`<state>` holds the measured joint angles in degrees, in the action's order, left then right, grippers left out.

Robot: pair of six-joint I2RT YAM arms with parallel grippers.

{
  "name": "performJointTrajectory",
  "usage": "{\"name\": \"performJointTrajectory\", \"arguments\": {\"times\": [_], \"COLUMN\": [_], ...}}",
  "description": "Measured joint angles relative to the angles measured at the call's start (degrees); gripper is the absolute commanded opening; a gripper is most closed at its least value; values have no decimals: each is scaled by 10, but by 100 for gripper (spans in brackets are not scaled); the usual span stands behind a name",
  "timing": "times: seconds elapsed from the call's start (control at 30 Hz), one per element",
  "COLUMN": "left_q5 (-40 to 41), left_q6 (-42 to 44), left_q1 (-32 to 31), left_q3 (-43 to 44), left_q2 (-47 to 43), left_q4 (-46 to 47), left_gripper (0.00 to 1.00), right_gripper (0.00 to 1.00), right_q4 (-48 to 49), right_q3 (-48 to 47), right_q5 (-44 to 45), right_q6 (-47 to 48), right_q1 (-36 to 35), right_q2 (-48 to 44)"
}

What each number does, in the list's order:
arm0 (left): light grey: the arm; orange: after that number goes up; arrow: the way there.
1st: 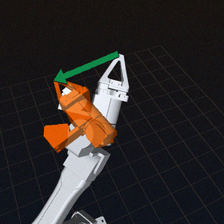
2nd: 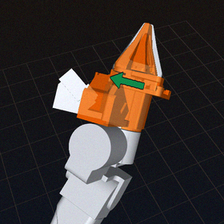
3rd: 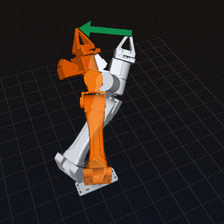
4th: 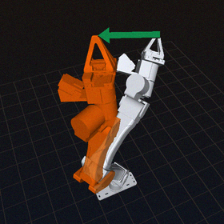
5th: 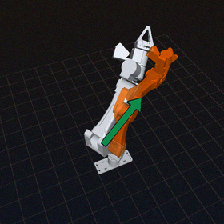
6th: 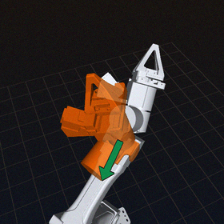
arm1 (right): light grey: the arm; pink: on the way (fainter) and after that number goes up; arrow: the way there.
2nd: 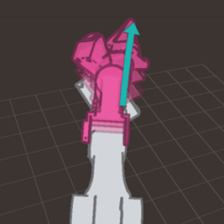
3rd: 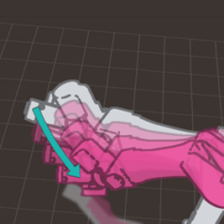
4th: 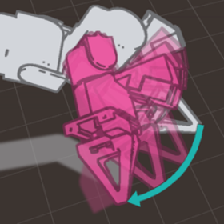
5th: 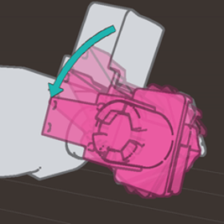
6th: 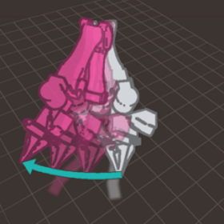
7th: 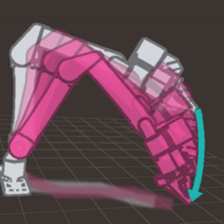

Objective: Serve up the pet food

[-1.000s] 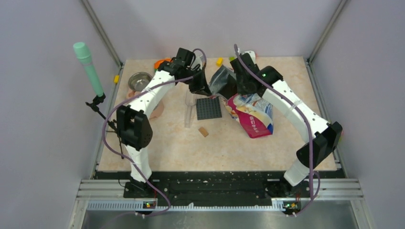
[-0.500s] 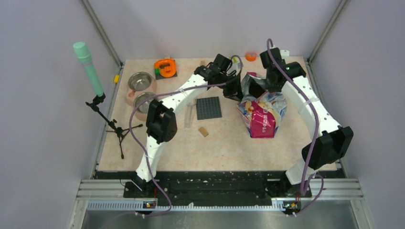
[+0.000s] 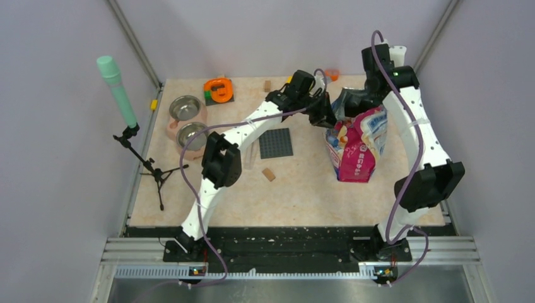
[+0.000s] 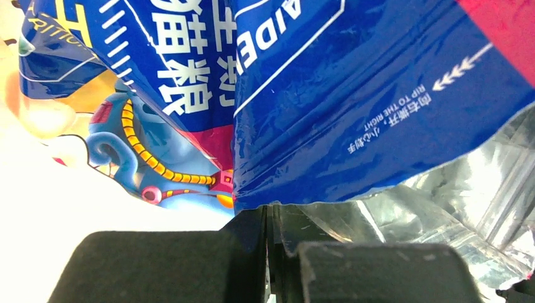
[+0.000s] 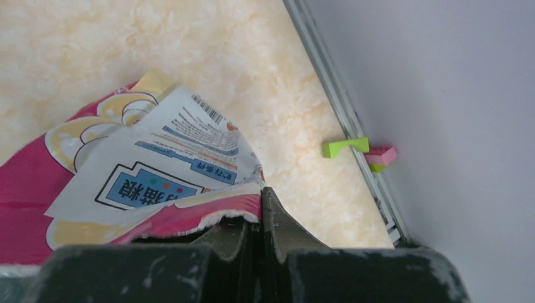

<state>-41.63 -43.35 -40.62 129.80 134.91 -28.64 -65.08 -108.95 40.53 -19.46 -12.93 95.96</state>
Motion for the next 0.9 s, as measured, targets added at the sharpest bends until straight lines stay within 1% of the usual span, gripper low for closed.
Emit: {"name": "performJointTrajectory", "arguments": {"times": [0.27, 0.4, 0.53, 0.63, 0.8, 0.83, 0.9], "left_q5": [-9, -15, -19, -26, -25, -25, -25], "left_q6": [-23, -43, -45, -34, 10, 18, 46], "left_q1": [8, 20, 36, 51, 90, 98, 122], "left_q3": [2, 3, 3, -8, -99, -114, -137], "left_q2": [0, 0, 0, -6, -55, -64, -84], "left_q4": [28, 53, 56, 46, 17, 11, -16], "left_gripper": [0, 0, 0, 0, 0, 0, 0], "right_gripper": [0, 0, 0, 0, 0, 1, 14], "right_q4": [-52, -59, -59, -59, -23, -14, 1], "right_q3": [-123, -158, -164, -162, -118, -106, -87], "right_q5": [-11, -17, -15, -14, -23, -32, -52], "right_q6": [29, 34, 34, 33, 26, 24, 23], "right_q1": [-1, -6, -28, -72, -141, -151, -165], "right_q2": [52, 72, 76, 76, 70, 66, 61]}}
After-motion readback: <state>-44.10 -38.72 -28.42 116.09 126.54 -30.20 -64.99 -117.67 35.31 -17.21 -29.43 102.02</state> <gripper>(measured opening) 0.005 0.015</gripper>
